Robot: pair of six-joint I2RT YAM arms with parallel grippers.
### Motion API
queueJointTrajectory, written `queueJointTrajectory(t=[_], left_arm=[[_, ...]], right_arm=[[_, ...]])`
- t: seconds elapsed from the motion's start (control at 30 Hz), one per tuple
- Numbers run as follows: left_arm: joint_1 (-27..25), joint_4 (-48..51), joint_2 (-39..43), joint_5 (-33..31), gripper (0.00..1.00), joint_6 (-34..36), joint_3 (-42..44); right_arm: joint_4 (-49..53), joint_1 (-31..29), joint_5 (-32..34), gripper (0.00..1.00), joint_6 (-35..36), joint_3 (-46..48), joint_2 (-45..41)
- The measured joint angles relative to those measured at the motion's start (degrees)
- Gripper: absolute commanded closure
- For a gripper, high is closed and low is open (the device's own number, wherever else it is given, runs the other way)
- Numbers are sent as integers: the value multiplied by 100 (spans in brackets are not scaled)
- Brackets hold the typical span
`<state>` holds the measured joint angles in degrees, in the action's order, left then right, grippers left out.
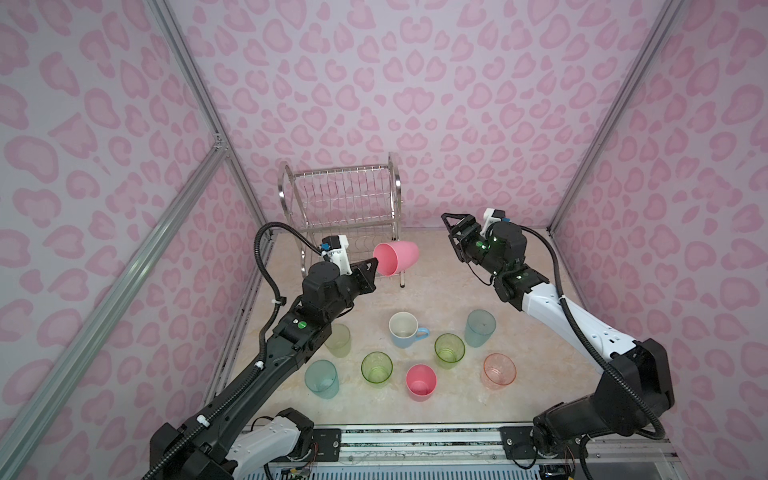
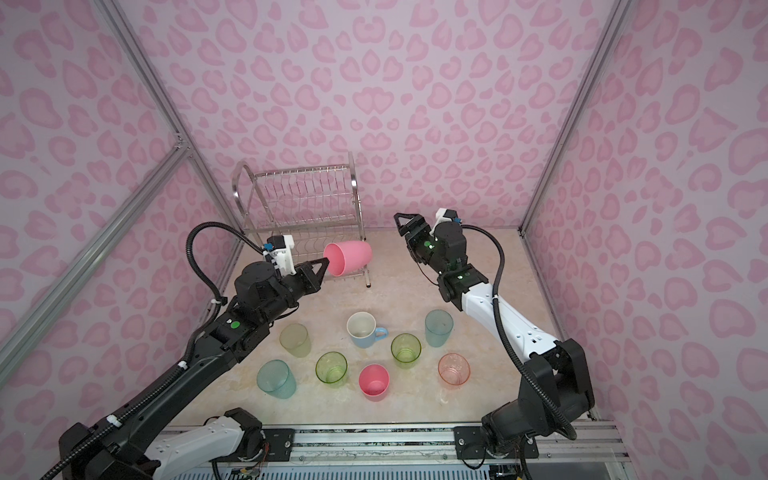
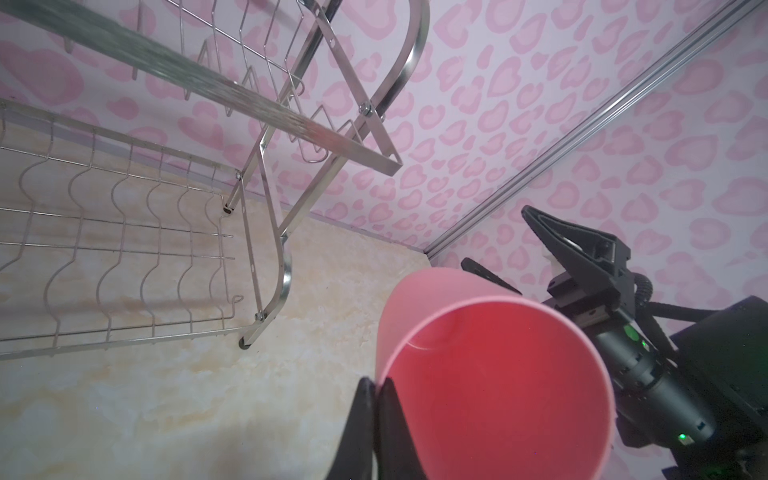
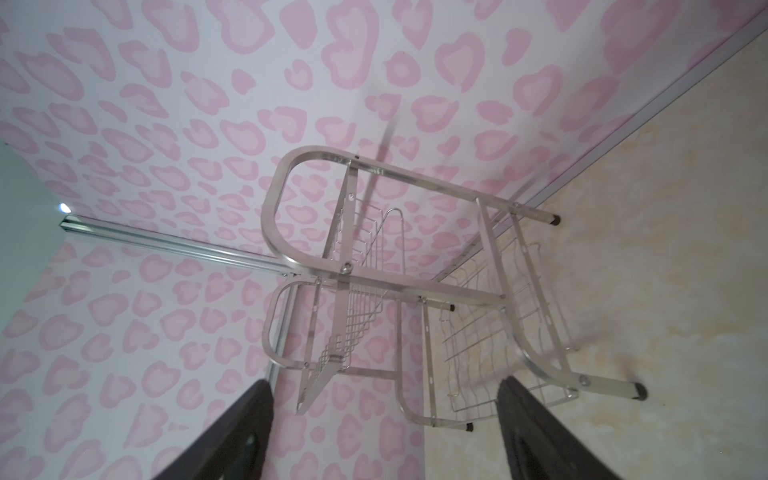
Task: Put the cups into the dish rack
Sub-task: 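Grasp the pink cup's base with the right gripper from the left gripper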
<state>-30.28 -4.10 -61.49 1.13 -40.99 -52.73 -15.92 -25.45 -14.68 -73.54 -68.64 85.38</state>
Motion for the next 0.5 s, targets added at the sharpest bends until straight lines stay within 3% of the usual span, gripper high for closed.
queueJointTrajectory(t=[0.5], left_arm=[[-306, -1145, -273, -302, 97, -116, 42]], right_arm=[[-706, -605, -179, 13, -1172, 96, 116]])
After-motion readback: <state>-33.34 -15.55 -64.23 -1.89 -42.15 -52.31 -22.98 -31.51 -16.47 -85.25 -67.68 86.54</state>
